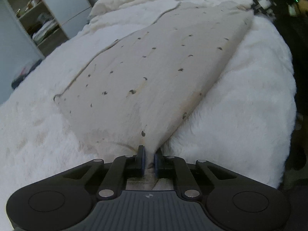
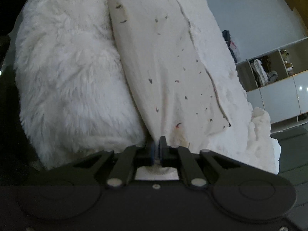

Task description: Fold clothes

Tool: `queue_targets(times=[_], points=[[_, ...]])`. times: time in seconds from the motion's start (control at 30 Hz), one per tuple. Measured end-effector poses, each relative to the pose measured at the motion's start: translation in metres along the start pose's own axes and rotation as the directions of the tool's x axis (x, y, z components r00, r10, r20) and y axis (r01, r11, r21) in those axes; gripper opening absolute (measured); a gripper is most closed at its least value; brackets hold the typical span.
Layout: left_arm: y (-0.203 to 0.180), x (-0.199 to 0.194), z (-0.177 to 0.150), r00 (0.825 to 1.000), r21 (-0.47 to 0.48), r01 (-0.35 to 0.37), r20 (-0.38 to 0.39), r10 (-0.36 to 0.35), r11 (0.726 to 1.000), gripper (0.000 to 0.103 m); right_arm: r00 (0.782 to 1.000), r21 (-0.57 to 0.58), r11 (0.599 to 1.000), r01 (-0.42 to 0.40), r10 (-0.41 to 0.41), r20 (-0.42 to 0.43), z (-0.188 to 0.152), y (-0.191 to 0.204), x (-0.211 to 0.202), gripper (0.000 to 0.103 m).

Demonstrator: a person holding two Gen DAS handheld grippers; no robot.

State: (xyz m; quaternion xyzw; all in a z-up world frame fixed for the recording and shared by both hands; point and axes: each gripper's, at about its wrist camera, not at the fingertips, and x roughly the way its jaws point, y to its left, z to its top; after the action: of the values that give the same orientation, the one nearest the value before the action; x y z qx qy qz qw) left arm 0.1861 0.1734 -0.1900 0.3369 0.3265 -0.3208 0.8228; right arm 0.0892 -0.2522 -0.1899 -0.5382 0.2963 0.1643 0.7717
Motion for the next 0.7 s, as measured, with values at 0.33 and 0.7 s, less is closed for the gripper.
queue_targets(times=[0.33, 0.7], points=[[0.019, -0.021, -0.023, 0.996, -0.055, -0.079, -0.034, 0.077, 0.995, 0.023, 0.996, 0.027, 0.999, 0.024, -0.022, -0.092, -0.033, -0.016, -0.028, 0.004], [-0.016, -0.066, 0.002, 0.984, 0.055, -0.120, 0.139, 0.111, 0.991, 0.065, 0.992, 0.039, 0.992, 0.118, -0.116, -0.054, -0.050, -0.016, -0.051, 0.055]])
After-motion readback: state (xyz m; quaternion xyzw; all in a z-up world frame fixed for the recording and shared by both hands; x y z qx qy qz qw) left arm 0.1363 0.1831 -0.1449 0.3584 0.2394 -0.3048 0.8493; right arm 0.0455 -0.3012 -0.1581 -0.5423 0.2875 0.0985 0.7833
